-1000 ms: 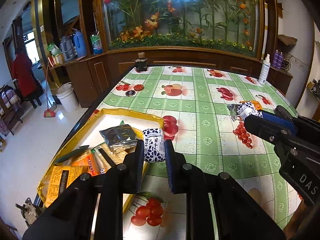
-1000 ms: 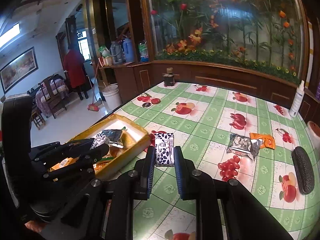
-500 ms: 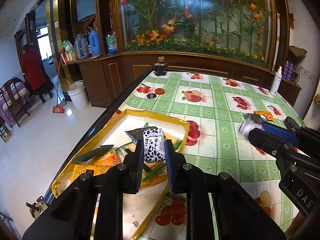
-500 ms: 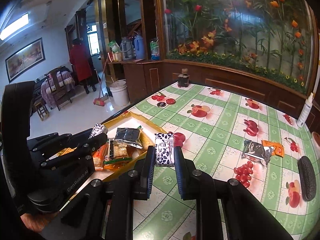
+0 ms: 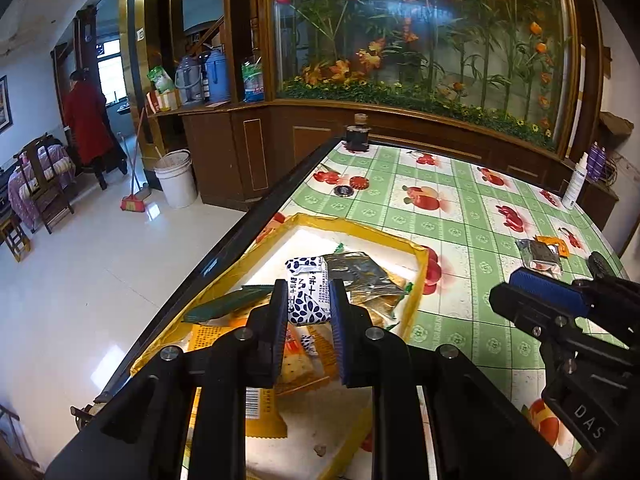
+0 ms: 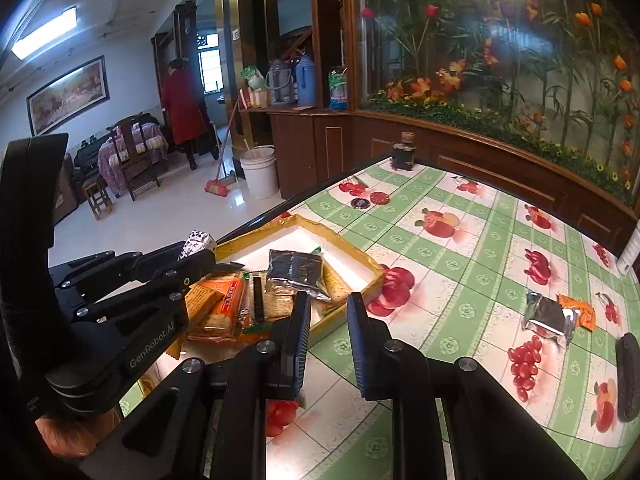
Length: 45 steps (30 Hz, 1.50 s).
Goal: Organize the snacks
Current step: 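Carry the candy with left gripper over the foam box while right gripper carries its candy, then open left gripper to drop the candy in the box while right gripper releases its candy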
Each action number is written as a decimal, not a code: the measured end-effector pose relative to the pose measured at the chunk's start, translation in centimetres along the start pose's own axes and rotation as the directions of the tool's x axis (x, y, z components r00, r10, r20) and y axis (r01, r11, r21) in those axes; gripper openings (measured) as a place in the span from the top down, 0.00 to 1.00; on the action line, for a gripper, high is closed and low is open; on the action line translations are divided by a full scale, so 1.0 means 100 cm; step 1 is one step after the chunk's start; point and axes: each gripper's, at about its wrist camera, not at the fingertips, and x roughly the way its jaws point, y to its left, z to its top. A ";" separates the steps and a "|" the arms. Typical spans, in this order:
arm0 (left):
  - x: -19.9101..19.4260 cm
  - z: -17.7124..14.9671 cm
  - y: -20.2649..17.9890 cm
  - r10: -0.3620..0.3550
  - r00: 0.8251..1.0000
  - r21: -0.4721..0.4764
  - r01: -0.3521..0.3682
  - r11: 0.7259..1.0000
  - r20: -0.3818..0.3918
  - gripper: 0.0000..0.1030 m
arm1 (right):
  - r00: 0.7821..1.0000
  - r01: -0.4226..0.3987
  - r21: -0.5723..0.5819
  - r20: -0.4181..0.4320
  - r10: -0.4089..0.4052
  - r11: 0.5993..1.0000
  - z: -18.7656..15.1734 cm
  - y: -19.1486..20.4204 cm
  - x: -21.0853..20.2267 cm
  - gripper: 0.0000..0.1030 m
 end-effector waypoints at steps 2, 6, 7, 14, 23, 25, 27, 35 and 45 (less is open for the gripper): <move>0.002 -0.001 0.005 0.002 1.000 -0.010 -0.002 1.000 -0.008 0.83 | 0.999 -0.026 -0.009 -0.034 0.026 1.000 -0.005 0.002 0.006 0.79; 0.005 -0.004 0.016 0.011 1.000 -0.024 -0.012 1.000 -0.013 0.83 | 0.984 -0.117 0.035 -0.131 0.120 0.993 -0.042 -0.008 0.018 0.80; 0.006 -0.005 0.018 0.010 1.000 -0.029 -0.010 1.000 -0.019 0.83 | 0.979 -0.109 0.047 -0.170 0.116 0.993 -0.058 -0.013 0.022 0.79; 0.013 -0.008 0.015 -0.009 0.999 -0.032 0.007 0.999 -0.038 0.83 | 0.956 -0.096 0.133 -0.265 0.129 0.986 -0.131 -0.039 0.014 0.62; 0.007 -0.009 0.002 -0.029 0.999 -0.002 0.029 1.000 -0.038 0.83 | 0.954 -0.079 0.013 -0.288 0.080 0.997 -0.145 -0.013 0.002 0.44; 0.007 -0.009 0.002 -0.028 0.999 -0.002 0.028 1.000 -0.039 0.83 | 0.955 -0.059 -0.030 -0.293 0.048 0.998 -0.146 -0.006 0.004 0.48; 0.007 -0.010 0.002 -0.028 0.999 -0.001 0.028 1.000 -0.041 0.83 | 0.955 -0.043 -0.049 -0.296 0.027 0.998 -0.145 -0.004 0.005 0.68; 0.009 -0.012 0.010 -0.016 0.999 -0.011 0.015 1.000 -0.041 0.83 | 0.971 -0.082 0.023 -0.222 0.085 0.996 -0.108 -0.009 0.016 0.68; 0.018 -0.019 0.040 0.039 0.997 -0.041 -0.042 0.998 -0.070 0.83 | 0.983 -0.171 0.063 -0.063 0.175 0.983 -0.012 0.006 0.058 0.68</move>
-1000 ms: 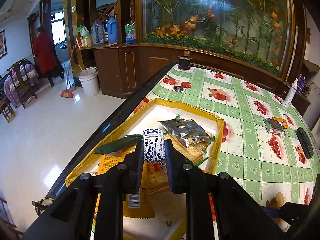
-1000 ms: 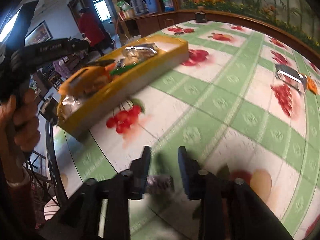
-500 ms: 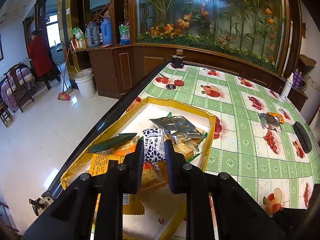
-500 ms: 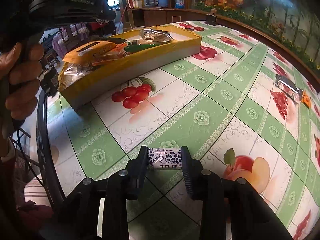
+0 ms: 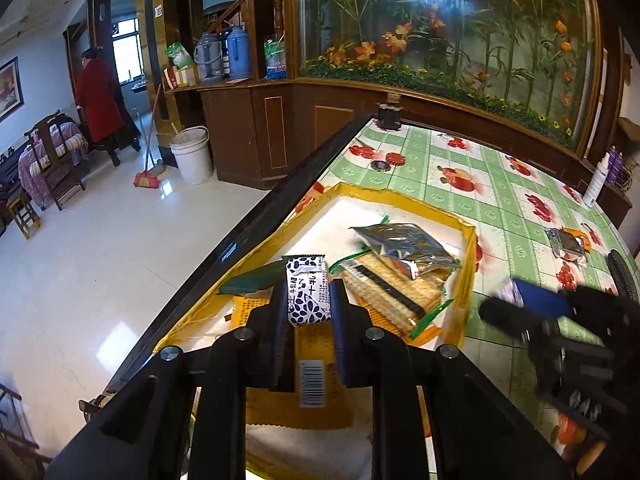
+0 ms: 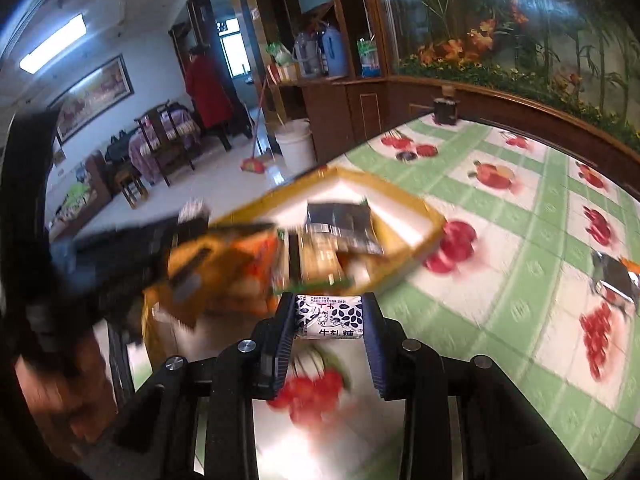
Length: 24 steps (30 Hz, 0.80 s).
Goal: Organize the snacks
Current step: 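Open left gripper to drop the candy in the box while right gripper releases its candy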
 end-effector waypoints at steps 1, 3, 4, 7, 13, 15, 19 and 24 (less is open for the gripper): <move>0.002 0.000 0.001 0.001 1.000 -0.001 -0.001 1.000 -0.004 0.83 | 1.000 -0.005 -0.001 0.002 0.005 1.000 0.007 0.002 0.007 0.68; 0.006 -0.002 0.003 0.011 1.000 0.003 -0.011 1.000 -0.013 0.83 | 1.000 -0.017 -0.002 -0.002 0.017 1.000 0.017 0.006 0.021 0.68; 0.008 -0.002 0.004 0.012 1.000 0.004 -0.012 1.000 -0.018 0.83 | 1.000 -0.022 -0.002 -0.006 0.022 1.000 0.021 0.008 0.028 0.68; 0.013 -0.003 0.007 0.023 0.999 0.004 -0.023 1.000 -0.026 0.83 | 0.999 -0.037 -0.003 -0.015 0.037 0.999 0.026 0.016 0.046 0.68; 0.021 -0.003 0.012 0.035 0.998 0.002 -0.035 0.999 -0.046 0.83 | 0.999 -0.037 -0.005 -0.029 0.037 0.999 0.026 0.020 0.058 0.66; 0.023 -0.003 0.014 0.034 0.998 -0.004 -0.034 0.999 -0.057 0.83 | 0.999 -0.036 0.005 -0.029 0.036 0.999 0.026 0.017 0.058 0.65; 0.021 -0.002 0.017 0.042 0.998 -0.016 -0.043 0.999 -0.054 0.76 | 0.999 -0.031 0.025 -0.012 0.032 0.999 0.026 0.013 0.050 0.52; 0.008 0.000 0.017 0.066 0.998 -0.021 -0.066 0.998 0.001 0.39 | 1.000 -0.025 0.033 0.018 0.024 0.999 0.026 0.011 0.035 0.40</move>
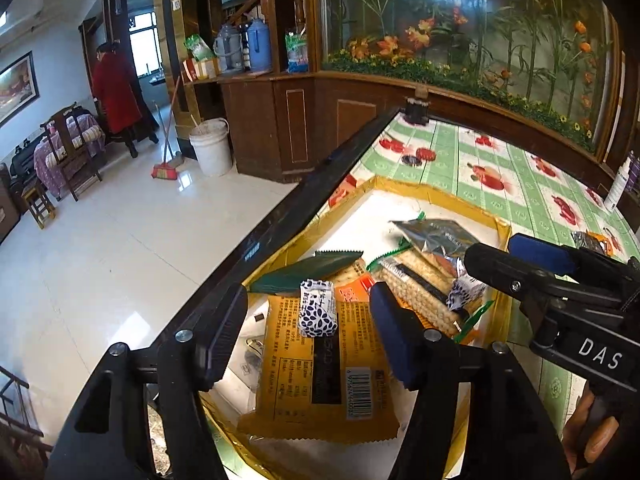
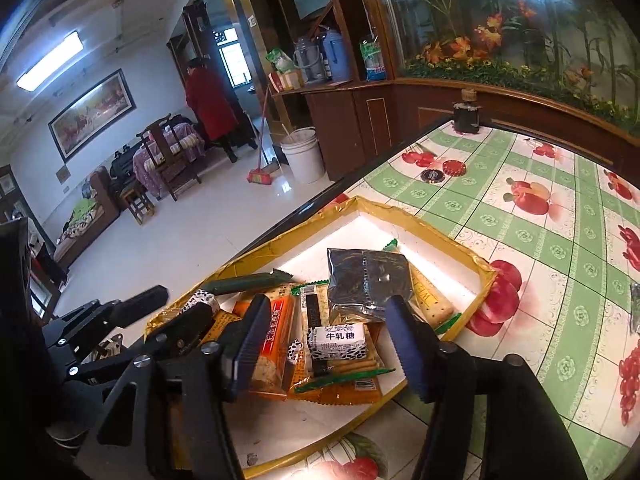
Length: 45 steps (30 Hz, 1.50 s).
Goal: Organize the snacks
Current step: 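Open left gripper to drop the candy in the box while right gripper releases its candy, then withdraw both open grippers from the foam box back over the silver and orange bags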
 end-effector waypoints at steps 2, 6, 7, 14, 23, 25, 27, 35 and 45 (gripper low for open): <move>-0.007 0.002 0.000 0.002 1.000 0.000 -0.002 1.000 0.020 0.39 | 1.000 0.001 0.004 0.016 -0.001 1.000 0.000 -0.001 -0.008 0.40; -0.019 0.007 -0.002 0.001 0.999 -0.002 -0.001 1.000 0.052 0.39 | 0.998 0.011 0.009 0.058 -0.012 1.000 0.001 -0.002 -0.032 0.38; -0.023 0.007 -0.003 0.000 0.998 0.000 0.000 1.000 0.062 0.39 | 0.997 0.020 0.006 0.069 -0.020 1.000 0.002 -0.002 -0.039 0.37; -0.042 0.012 -0.021 -0.019 0.994 0.032 0.015 0.999 0.103 0.37 | 0.987 0.093 -0.025 0.131 -0.089 0.995 0.003 0.000 -0.076 0.31; -0.063 0.014 -0.041 -0.033 0.990 0.062 0.025 0.998 0.138 0.28 | 0.964 0.211 -0.056 0.176 -0.199 0.976 -0.005 -0.001 -0.108 0.24; -0.065 0.014 -0.046 -0.043 0.989 0.071 0.034 0.997 0.139 0.28 | 0.955 0.246 -0.059 0.184 -0.232 0.968 -0.008 -0.003 -0.115 0.24; -0.068 0.014 -0.053 -0.053 0.989 0.081 0.042 0.996 0.138 0.28 | 0.945 0.281 -0.059 0.189 -0.266 0.958 -0.011 -0.006 -0.120 0.23; -0.074 0.010 -0.088 -0.095 0.988 0.145 0.078 0.986 0.120 0.28 | 0.891 0.419 -0.007 0.198 -0.409 0.908 -0.021 -0.038 -0.148 0.20; -0.078 0.002 -0.133 -0.137 0.987 0.233 0.114 0.966 0.085 0.28 | 0.828 0.524 0.051 0.203 -0.522 0.850 -0.036 -0.077 -0.177 0.18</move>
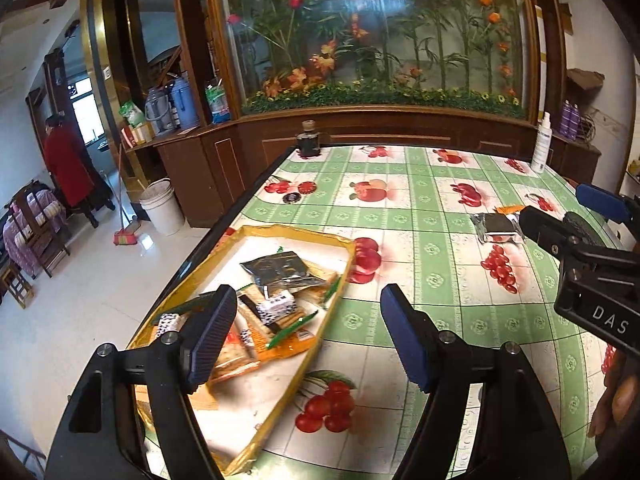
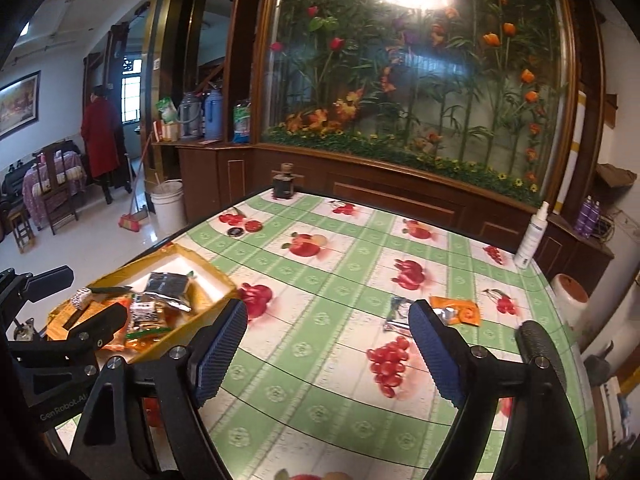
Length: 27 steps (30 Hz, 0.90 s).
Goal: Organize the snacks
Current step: 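Withdraw both open grippers from the foam box back over the silver and orange bags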
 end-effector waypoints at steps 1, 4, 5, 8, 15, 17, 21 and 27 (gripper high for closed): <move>0.000 0.000 -0.003 -0.003 1.000 0.004 0.003 1.000 -0.002 0.28 | 1.000 0.006 0.000 -0.002 -0.006 1.000 -0.001 -0.003 0.000 0.18; 0.001 0.000 -0.011 -0.006 1.000 0.022 0.006 1.000 -0.008 0.28 | 1.000 0.022 0.003 -0.008 -0.022 1.000 -0.004 -0.010 0.002 0.18; 0.001 0.000 -0.013 -0.006 1.000 0.026 0.007 1.000 -0.010 0.28 | 1.000 0.028 0.004 -0.009 -0.028 1.000 -0.005 -0.012 0.002 0.18; 0.005 0.000 -0.020 -0.009 1.000 0.038 0.010 0.999 -0.022 0.28 | 1.000 0.000 0.024 -0.020 0.000 1.000 -0.009 -0.021 0.005 0.17; 0.026 0.009 -0.033 -0.065 0.996 0.038 0.068 0.997 -0.064 0.28 | 0.981 -0.125 0.292 -0.107 0.162 0.948 -0.048 -0.117 0.044 0.16; 0.035 0.014 -0.043 -0.109 0.991 0.031 0.112 0.993 -0.081 0.28 | 0.979 -0.117 0.366 -0.115 0.170 0.923 -0.060 -0.148 0.055 0.16; 0.055 0.024 -0.073 -0.167 0.979 0.052 0.174 0.983 -0.114 0.28 | 0.978 -0.093 0.438 -0.128 0.164 0.894 -0.073 -0.190 0.074 0.16; 0.092 0.039 -0.130 -0.266 0.947 0.111 0.288 0.951 -0.179 0.28 | 0.978 -0.052 0.471 -0.154 0.140 0.881 -0.070 -0.216 0.114 0.16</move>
